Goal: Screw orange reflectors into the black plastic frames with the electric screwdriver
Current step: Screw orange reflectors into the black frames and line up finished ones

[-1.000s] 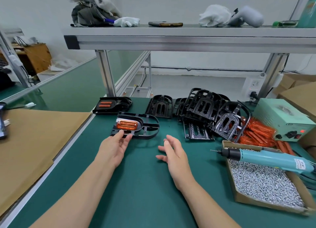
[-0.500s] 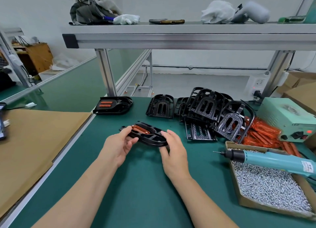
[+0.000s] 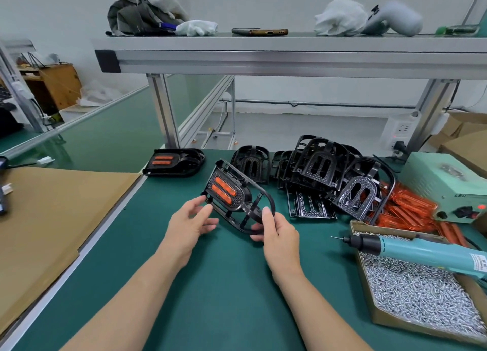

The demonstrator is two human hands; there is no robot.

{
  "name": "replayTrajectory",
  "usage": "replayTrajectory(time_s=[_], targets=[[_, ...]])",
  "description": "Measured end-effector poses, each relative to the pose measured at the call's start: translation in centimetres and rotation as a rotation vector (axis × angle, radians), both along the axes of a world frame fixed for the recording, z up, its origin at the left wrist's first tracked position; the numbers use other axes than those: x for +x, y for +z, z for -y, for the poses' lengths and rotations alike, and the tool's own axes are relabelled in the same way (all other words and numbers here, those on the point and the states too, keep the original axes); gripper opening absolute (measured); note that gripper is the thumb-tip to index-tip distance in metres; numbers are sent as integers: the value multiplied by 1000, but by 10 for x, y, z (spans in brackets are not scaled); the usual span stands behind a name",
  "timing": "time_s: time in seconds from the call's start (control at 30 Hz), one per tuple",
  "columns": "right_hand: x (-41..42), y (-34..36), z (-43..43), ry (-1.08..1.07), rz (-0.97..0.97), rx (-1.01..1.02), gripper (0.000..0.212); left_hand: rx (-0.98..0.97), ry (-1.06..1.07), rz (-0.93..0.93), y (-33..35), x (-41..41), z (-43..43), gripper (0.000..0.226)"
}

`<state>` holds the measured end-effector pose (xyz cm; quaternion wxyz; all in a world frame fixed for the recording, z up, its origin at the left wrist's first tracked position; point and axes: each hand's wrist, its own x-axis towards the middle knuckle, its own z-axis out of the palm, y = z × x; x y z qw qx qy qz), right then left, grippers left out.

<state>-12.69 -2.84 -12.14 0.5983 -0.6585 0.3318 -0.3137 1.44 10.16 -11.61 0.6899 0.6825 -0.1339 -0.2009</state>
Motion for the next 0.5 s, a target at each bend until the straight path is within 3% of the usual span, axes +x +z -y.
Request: replayTrajectory(time_s=[0.13,0.23,0.33,0.5], targets=[[0,2,-2,22,-6,11,39,-60,110,-165,3,0,7,40],[-1,3,-3,34,1,28,40,-37,33,-232,5,0,10,18],[-3,4,-3,51,10,39,42,3,-14,-254,5,0,13,19],[-5,7,-6,37,7,12,40,-10,171,-289,10,21,16,10]])
